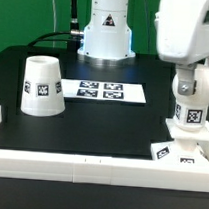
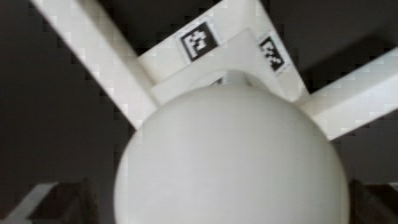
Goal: Assemble lamp
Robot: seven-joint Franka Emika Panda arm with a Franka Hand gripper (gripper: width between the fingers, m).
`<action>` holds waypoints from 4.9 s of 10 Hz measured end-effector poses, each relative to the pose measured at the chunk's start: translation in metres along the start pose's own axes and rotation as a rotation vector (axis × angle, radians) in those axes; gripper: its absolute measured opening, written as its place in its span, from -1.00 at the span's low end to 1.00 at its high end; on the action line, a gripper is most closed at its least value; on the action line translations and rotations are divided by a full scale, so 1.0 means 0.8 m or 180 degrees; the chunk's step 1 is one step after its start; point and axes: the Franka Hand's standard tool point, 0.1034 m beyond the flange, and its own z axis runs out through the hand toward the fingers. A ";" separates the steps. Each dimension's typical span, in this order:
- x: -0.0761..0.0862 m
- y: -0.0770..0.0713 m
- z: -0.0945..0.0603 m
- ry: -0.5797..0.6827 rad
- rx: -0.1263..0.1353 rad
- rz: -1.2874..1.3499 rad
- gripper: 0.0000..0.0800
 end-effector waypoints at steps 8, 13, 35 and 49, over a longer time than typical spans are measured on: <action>-0.003 0.001 0.007 -0.0164 -0.0033 -0.1926 0.75; -0.005 0.001 0.008 -0.0165 -0.0034 -0.1782 0.44; -0.009 0.004 0.009 -0.0101 -0.0055 0.3686 0.45; -0.008 -0.011 0.014 -0.0248 0.0284 0.7451 0.45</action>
Offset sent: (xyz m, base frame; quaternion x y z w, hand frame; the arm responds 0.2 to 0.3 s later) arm 0.0018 0.0090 -0.0026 -0.0011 -0.0095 -0.1611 0.9869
